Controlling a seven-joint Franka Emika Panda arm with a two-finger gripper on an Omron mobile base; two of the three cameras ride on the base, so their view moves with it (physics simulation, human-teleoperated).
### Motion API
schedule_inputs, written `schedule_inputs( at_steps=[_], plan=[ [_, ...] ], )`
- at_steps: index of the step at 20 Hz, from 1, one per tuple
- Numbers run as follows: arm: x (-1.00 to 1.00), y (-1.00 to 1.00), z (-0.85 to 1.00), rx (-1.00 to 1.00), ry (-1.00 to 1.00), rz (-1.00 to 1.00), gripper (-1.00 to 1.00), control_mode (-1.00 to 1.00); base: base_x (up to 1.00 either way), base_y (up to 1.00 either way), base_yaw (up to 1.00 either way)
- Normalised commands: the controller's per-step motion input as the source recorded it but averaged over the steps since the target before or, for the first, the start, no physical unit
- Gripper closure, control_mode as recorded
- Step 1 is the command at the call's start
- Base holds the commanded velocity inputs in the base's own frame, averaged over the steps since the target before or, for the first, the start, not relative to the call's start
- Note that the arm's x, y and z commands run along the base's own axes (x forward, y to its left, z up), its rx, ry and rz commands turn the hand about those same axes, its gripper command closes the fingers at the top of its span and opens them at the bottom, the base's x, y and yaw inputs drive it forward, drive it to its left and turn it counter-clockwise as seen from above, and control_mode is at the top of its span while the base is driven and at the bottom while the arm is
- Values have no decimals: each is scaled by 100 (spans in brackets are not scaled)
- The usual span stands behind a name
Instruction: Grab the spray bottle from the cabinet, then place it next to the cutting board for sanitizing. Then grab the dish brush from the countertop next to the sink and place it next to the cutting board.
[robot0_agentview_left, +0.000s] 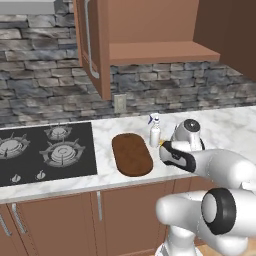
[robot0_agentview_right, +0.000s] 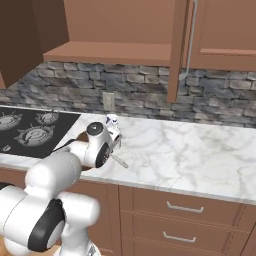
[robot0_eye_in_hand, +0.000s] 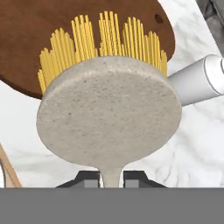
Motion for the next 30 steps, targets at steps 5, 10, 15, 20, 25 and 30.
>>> schedule_inputs(
  at_steps=[5,10,15,20,25,30],
  plan=[
    [3,0,-7,-18,3,15,100,-100,0,0,0],
    [33,-17,-18,9,5,17,100,-100,0,0,0],
    [22,-18,-28,2,-9,20,100,-100,0,0,0],
    [26,-1,-38,0,-12,17,100,-100,0,0,0],
    [31,0,-13,0,-4,6,100,-100,0,0,0],
    [32,0,-3,0,0,2,100,-100,0,0,0]
  ],
)
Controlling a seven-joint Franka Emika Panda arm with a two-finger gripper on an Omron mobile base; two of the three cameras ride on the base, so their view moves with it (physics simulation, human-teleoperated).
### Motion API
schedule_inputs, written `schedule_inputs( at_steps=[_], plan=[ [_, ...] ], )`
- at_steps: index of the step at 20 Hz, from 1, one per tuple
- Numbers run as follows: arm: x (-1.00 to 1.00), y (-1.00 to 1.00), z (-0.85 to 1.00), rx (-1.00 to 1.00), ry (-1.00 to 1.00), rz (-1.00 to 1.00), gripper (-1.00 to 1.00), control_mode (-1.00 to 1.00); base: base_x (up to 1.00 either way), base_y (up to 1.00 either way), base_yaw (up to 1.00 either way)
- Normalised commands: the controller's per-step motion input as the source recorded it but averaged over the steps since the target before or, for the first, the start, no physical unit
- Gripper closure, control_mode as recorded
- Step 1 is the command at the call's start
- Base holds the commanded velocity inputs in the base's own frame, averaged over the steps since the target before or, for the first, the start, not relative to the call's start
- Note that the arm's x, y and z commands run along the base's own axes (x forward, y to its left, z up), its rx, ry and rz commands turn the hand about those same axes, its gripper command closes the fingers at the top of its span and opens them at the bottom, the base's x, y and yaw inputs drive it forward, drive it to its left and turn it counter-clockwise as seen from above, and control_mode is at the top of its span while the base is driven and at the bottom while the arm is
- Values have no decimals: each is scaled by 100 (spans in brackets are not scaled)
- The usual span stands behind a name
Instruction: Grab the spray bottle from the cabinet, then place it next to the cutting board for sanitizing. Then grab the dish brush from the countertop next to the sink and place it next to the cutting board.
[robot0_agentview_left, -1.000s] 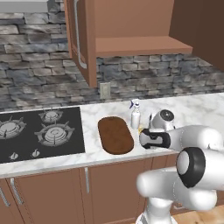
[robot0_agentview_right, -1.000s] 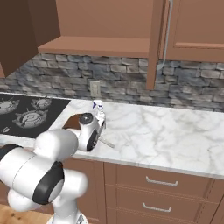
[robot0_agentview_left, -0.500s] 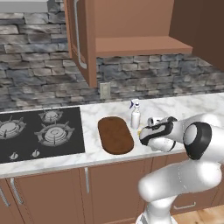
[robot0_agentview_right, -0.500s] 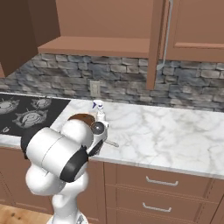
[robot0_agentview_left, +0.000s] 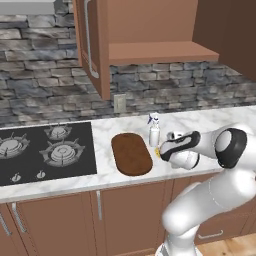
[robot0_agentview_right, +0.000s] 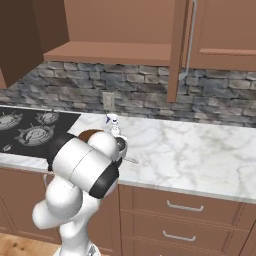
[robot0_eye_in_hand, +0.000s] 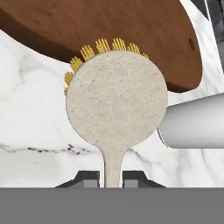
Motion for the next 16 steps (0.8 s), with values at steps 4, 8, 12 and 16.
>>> schedule_inputs(
  at_steps=[4,8,12,16],
  plan=[
    [25,2,0,0,3,0,-100,-100,0,0,0],
    [4,13,0,0,0,0,-100,-100,0,0,0],
    [0,1,0,0,0,0,-100,-100,0,0,0],
    [-2,2,3,0,0,0,-100,-100,0,0,0]
  ],
)
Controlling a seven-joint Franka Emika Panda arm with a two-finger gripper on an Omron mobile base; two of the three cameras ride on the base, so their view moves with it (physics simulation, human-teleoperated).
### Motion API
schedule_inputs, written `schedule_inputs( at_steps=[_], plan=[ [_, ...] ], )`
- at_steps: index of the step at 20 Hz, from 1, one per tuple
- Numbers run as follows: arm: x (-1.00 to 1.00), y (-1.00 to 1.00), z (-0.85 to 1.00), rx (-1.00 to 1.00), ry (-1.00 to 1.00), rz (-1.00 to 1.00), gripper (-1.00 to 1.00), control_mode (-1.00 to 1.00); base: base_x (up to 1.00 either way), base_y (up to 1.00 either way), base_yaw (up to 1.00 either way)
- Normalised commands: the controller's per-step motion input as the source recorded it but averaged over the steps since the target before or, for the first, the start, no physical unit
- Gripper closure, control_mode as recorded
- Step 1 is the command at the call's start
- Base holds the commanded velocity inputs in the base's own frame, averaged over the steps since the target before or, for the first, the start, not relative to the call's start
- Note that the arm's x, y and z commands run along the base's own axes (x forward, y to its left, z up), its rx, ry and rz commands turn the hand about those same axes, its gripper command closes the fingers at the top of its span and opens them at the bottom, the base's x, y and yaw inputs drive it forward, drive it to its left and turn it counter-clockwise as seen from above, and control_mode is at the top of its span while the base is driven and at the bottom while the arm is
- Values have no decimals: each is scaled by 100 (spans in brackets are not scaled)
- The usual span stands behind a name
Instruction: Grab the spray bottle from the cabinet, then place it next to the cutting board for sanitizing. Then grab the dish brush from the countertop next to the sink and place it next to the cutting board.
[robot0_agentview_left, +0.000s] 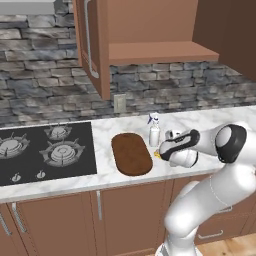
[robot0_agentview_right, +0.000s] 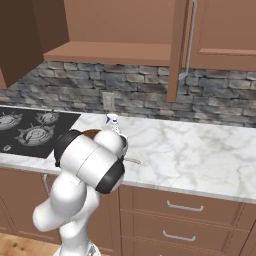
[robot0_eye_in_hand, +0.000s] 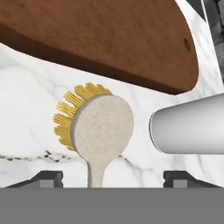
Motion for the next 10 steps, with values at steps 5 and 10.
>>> schedule_inputs(
  at_steps=[5,10],
  plan=[
    [-16,15,38,0,-2,0,-100,-100,0,0,0],
    [-39,31,73,0,-8,0,-100,-100,0,0,0]
  ],
)
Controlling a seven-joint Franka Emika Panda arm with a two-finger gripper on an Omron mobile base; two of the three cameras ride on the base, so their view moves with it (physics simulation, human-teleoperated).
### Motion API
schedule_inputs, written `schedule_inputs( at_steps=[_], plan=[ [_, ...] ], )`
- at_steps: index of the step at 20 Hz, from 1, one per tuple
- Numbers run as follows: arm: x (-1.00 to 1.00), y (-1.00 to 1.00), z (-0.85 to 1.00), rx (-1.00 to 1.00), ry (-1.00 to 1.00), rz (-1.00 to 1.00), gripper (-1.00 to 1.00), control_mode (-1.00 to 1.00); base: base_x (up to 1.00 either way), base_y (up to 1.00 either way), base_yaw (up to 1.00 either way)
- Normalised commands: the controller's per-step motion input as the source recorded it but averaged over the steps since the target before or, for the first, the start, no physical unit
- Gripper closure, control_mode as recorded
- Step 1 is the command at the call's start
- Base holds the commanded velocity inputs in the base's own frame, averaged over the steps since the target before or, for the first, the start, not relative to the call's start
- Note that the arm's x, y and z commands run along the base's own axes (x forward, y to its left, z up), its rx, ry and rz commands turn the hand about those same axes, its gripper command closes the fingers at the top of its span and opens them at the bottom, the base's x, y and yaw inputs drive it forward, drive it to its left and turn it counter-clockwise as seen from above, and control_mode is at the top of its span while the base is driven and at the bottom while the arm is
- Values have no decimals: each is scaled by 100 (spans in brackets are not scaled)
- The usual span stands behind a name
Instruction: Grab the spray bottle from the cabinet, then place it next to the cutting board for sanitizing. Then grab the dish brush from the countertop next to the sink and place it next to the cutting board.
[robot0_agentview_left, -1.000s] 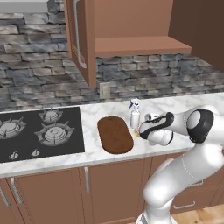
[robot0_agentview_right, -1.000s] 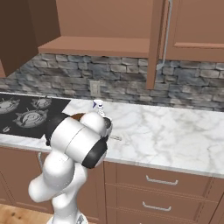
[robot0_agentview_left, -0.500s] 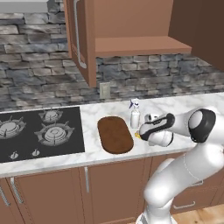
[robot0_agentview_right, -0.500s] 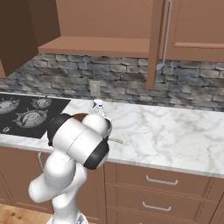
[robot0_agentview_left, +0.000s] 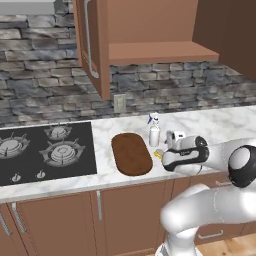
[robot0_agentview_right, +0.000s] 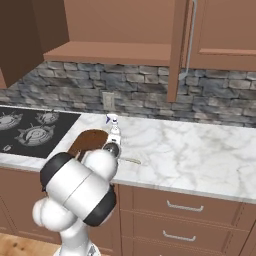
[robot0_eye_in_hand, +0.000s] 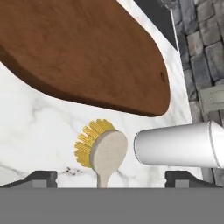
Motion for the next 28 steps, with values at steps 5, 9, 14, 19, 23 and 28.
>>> schedule_inputs(
  at_steps=[5,9,14,19,23,28],
  plan=[
    [-28,22,100,0,-5,0,-100,-100,0,0,0],
    [-17,7,100,1,-3,0,-100,-100,0,0,0],
    [-18,1,100,2,1,0,-100,-100,0,0,0],
    [-72,0,100,0,16,0,-100,-100,0,0,0],
    [-100,0,100,0,14,0,-100,-100,0,0,0],
    [-100,-4,44,0,-18,10,-100,-100,0,0,0]
  ],
)
